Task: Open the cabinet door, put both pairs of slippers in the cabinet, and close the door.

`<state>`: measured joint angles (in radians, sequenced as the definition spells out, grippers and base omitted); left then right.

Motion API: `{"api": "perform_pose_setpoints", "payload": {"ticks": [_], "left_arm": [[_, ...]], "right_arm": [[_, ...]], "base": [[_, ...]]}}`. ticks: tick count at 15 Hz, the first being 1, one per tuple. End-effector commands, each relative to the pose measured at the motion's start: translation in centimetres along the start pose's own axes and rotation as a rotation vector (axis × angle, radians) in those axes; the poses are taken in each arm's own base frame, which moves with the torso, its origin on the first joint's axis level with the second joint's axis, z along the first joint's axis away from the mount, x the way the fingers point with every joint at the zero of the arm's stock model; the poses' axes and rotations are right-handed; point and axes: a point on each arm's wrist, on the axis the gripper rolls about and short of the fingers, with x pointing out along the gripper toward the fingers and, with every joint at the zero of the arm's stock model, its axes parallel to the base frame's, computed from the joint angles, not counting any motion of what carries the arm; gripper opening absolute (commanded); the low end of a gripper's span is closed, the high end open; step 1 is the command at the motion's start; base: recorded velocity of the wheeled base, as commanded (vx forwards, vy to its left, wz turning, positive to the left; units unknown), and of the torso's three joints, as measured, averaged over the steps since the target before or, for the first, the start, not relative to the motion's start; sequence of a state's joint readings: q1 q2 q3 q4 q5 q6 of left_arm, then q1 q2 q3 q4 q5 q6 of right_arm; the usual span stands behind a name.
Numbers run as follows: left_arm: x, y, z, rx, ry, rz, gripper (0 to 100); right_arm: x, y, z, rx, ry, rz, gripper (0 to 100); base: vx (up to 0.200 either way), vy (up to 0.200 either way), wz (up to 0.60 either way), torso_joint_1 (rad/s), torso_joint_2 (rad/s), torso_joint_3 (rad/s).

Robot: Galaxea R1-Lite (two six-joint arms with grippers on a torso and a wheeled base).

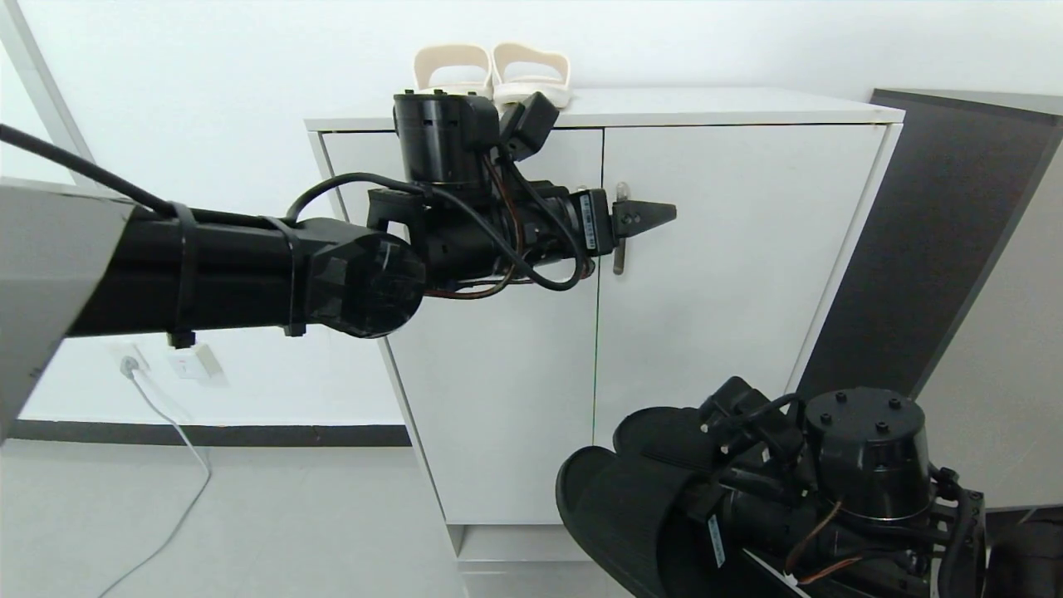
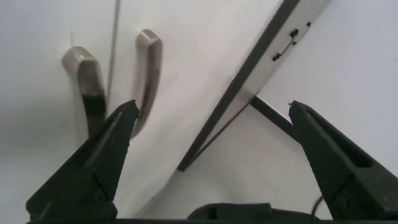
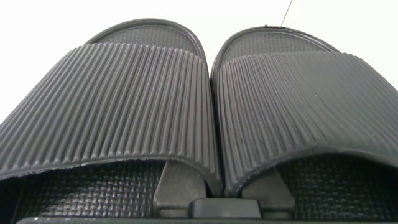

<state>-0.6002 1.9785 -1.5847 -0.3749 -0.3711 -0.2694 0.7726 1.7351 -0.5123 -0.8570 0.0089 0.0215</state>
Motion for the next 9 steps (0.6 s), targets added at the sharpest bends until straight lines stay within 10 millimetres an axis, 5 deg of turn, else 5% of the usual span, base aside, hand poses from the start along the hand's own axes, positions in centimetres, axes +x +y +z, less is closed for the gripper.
{"api": "perform_pose_setpoints", "payload": {"ticks": [1, 9], "left_arm": [[1.0, 0.6, -0.6, -0.004, 0.004, 0.016, 100], [3.2, 1.1, -0.5, -0.025, 0.010, 0.010, 100]], "right_arm": [[0.2, 0.0, -0.2, 0.000, 0.007, 0.001, 0], [0.5, 0.0, -0.5, 0.003, 0.024, 0.009, 0]], "base": [[0.000, 0.000, 0.00, 0.000, 0.00, 0.000], [0.000, 0.000, 0.00, 0.000, 0.00, 0.000]]}}
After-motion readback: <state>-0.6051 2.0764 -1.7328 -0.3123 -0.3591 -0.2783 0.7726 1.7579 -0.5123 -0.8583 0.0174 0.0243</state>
